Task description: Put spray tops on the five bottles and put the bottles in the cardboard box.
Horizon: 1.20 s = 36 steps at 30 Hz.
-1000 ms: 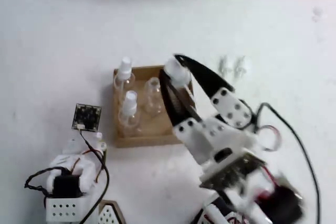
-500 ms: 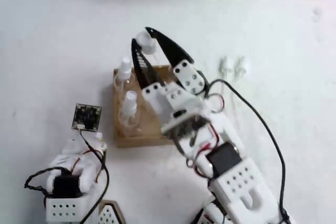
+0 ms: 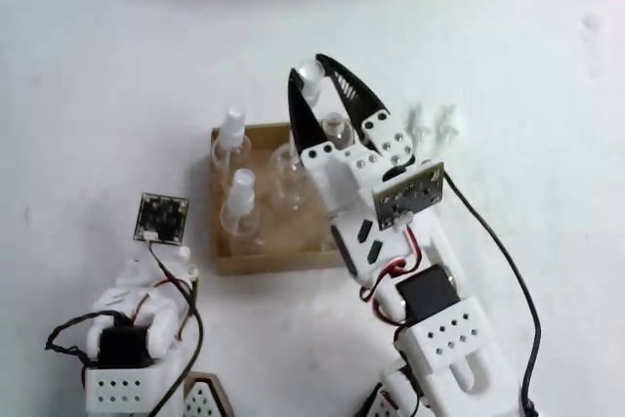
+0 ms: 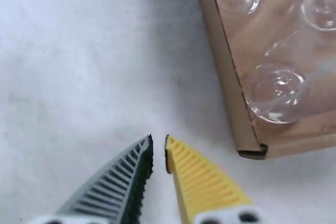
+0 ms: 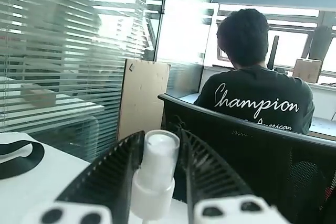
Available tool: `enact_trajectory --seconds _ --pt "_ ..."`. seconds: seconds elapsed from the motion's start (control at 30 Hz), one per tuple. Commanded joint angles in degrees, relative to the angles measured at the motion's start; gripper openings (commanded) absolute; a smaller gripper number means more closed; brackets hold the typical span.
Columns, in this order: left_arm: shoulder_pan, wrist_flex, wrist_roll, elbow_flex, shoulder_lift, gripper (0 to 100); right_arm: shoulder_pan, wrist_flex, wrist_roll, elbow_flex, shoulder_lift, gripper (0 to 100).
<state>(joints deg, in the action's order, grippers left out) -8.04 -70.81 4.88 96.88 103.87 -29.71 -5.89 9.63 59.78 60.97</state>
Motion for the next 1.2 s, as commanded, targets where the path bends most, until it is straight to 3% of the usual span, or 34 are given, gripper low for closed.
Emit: enact_trajectory --seconds 0.0,0.7,0.87,1.17 --pt "0.7 -0.3 0.4 0.1 0.5 5 0.1 0.0 0.4 -0.5 1.3 1.5" --pt "0.7 -0.3 0.4 0.1 0.5 5 -0.7 -3.7 0.4 0.1 -3.7 1.5" --pt "0.7 -0.3 0.4 0.1 0.5 5 -0.6 -8.8 0.4 0.5 -6.9 1.5" --pt "0.7 -0.3 0.4 0.1 0.5 5 -0.7 1.1 0.4 0.9 -7.3 1.5"
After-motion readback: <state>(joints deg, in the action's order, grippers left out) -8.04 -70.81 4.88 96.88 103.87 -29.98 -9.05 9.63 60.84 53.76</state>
